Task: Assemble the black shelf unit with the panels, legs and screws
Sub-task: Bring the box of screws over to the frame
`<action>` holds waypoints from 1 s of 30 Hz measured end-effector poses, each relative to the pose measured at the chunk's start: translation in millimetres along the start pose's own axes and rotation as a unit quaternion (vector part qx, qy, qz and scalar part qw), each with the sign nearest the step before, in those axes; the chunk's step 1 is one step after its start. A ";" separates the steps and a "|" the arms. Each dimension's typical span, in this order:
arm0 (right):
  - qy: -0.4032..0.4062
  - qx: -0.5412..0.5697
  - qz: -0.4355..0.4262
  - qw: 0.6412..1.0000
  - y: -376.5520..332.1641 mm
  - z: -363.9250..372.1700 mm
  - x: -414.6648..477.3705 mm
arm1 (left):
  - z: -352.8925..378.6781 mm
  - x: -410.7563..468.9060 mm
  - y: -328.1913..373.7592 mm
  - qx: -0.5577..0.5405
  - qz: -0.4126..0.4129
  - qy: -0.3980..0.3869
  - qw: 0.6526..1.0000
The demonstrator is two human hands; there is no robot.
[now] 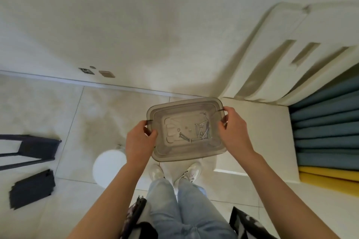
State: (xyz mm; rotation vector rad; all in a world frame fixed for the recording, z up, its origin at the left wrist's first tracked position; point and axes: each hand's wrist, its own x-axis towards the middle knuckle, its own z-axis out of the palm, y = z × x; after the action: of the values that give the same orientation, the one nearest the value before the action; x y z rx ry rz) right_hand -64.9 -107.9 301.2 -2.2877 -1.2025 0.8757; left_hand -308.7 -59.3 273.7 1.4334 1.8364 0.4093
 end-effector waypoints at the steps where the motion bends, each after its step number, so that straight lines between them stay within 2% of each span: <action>1: -0.008 -0.005 -0.006 1.000 -10.6 6.8 -3.0 | -10.1 0.3 -8.7 -0.004 -0.002 0.007 1.000; 11: -0.070 -0.054 -0.080 0.993 -112.9 83.5 -16.9 | -108.5 13.8 -87.0 0.030 -0.021 0.057 0.998; 18: -0.095 -0.098 -0.146 0.980 -177.4 133.4 -14.6 | -157.8 29.0 -132.7 0.013 -0.076 0.080 0.994; 30: -0.203 -0.129 -0.250 0.938 -282.9 204.4 50.4 | -207.6 83.7 -169.9 -0.023 -0.202 0.143 0.969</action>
State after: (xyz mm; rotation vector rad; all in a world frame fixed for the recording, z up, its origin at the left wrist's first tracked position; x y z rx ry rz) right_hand -348.6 101.4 309.0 -1.8711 -2.0732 1.0616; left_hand -582.4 4.4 269.4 0.9685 2.2721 0.4634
